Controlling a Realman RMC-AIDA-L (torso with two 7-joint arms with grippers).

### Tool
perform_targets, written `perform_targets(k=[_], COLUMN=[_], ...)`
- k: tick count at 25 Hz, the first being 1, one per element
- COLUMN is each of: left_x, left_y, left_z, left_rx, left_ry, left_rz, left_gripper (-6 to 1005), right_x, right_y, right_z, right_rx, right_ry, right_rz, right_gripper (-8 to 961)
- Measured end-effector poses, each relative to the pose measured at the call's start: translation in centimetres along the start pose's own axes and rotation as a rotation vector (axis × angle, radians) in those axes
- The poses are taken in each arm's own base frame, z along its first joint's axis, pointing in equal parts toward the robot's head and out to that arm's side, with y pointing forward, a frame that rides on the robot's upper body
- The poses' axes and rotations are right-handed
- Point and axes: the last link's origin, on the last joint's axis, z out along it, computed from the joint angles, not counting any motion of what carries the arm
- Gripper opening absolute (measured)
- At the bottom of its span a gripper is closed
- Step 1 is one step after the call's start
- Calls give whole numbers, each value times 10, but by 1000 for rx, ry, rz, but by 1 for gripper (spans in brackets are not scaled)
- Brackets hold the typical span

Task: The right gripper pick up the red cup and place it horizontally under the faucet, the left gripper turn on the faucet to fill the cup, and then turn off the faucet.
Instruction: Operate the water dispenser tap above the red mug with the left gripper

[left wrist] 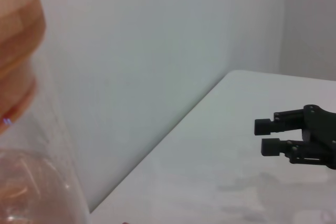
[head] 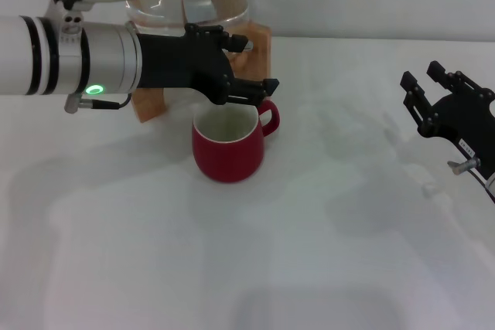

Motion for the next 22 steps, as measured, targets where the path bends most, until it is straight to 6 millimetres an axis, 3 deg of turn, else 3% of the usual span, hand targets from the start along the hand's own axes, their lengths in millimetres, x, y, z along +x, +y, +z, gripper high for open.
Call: perform_targets(k=[22], left_x=[2], left_y=[0], left_z=[8], left_rx=[-6], left_ry=[-2], left_rz=[15], left_gripper=[879], right_x=[-1], right_y=[0], right_z=[1], right_rx=[-2], right_ry=[-2], right_rz=[-1], right_gripper=[425])
